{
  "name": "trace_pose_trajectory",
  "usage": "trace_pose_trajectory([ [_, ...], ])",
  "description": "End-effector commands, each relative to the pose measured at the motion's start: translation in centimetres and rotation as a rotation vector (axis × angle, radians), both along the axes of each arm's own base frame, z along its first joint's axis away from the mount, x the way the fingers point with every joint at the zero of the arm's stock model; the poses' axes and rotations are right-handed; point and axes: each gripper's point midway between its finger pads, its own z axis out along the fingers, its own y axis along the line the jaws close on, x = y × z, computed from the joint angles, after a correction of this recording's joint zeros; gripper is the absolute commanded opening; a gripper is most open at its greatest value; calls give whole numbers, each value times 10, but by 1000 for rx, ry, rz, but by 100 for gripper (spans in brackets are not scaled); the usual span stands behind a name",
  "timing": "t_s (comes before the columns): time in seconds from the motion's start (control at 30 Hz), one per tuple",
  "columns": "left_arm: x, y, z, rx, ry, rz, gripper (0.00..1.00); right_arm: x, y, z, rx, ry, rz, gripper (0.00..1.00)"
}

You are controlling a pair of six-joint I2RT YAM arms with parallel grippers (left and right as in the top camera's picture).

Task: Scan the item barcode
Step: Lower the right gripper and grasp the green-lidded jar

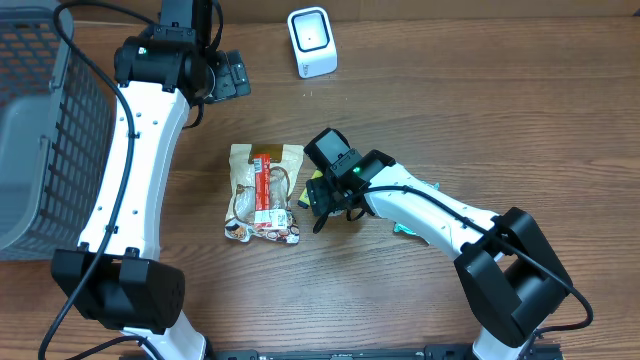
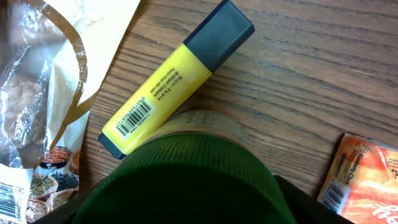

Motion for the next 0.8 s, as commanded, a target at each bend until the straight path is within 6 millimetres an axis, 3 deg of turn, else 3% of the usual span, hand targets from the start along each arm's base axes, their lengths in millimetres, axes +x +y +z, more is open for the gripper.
trace_pose_trajectory([
  [0.0, -1, 0, 19, 6, -46, -12, 100, -5, -2, -7, -4, 17, -1, 73],
  [0.23, -1, 0, 19, 6, -46, -12, 100, -6, -2, -7, 2, 24, 0, 69],
  [0.33, -1, 0, 19, 6, -46, -12, 100, -8, 5, -3, 37, 40, 11, 61],
  [0.47, -1, 0, 19, 6, -46, -12, 100, -9, 14, 6, 75, 56, 25, 57],
  [0.77, -1, 0, 19, 6, -46, -12, 100, -8, 8, 30, 77, 86, -17, 47],
])
